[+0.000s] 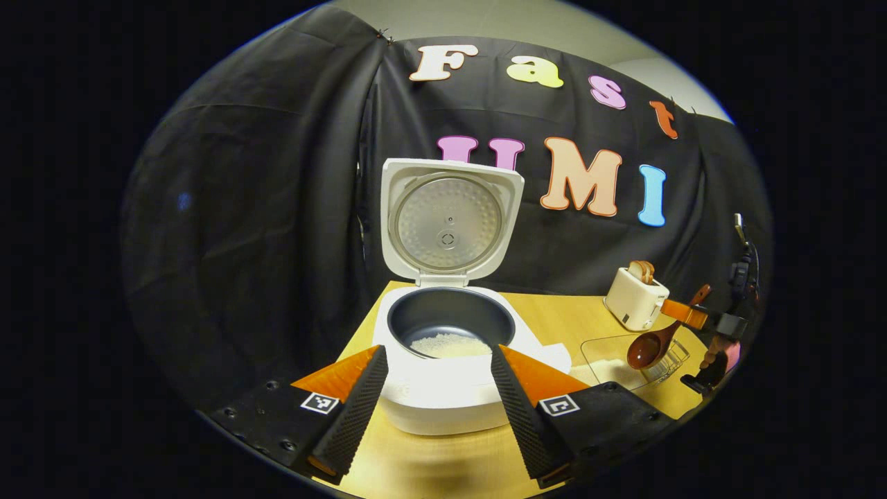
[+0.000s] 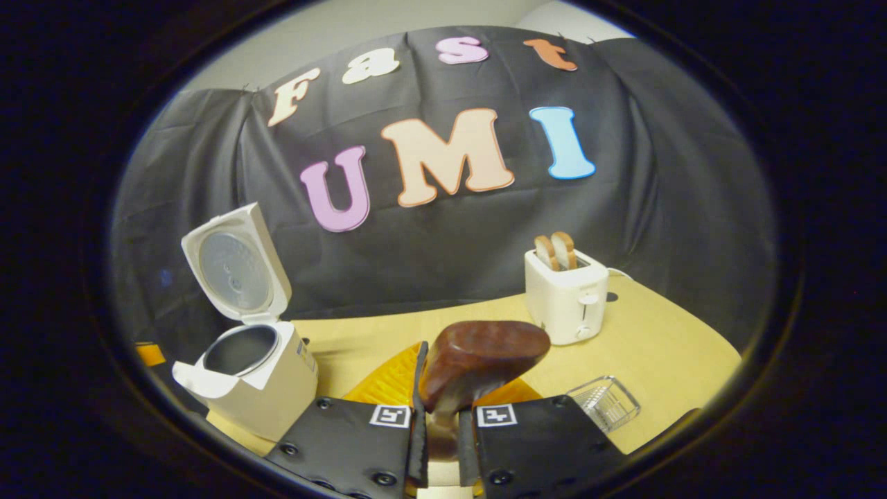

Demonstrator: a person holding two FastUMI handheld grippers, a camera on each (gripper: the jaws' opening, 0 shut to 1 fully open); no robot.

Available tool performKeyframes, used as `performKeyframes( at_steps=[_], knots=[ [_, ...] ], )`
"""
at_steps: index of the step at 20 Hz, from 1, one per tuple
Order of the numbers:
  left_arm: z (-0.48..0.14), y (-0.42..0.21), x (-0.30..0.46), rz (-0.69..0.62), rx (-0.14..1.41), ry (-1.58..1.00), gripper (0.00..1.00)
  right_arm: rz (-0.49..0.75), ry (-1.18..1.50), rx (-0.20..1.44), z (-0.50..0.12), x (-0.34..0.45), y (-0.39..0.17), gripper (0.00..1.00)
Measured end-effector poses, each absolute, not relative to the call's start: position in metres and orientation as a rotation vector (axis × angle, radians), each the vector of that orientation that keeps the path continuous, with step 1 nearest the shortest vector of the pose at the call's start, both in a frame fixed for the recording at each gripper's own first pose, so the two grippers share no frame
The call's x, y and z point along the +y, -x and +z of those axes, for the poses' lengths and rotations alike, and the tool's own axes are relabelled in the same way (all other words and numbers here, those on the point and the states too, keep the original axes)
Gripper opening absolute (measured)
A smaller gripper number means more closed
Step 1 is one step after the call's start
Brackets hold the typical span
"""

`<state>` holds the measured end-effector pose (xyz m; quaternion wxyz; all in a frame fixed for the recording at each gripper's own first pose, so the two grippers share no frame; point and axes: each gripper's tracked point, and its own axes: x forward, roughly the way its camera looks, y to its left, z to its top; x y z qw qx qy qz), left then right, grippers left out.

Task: Close the left gripper, press the button to open the rice cooker; take a wooden spoon from the chopstick holder with the right hand, scoop a spoonful of rice and pour it into the rice cooker, then put the wooden spoon back into the chopstick holder.

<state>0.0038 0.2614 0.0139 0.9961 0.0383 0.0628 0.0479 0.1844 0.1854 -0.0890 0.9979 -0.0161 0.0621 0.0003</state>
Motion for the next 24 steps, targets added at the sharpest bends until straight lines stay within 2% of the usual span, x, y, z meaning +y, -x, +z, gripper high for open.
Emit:
performKeyframes(
  at_steps=[8, 12, 24],
  knots=[
    [0.010, -0.003, 0.284, 0.102, 0.136, -0.068, 0.88, -0.051, 0.185, 0.195, -0.149, 0.202, -0.203, 0.21],
    [0.006, -0.006, 0.287, 0.099, 0.148, -0.066, 0.89, -0.061, 0.164, 0.214, -0.164, 0.212, -0.206, 0.21],
    [-0.006, -0.010, 0.290, 0.051, 0.181, -0.059, 0.89, -0.073, -0.281, 0.278, -0.176, 0.225, -0.203, 0.20]
  ],
)
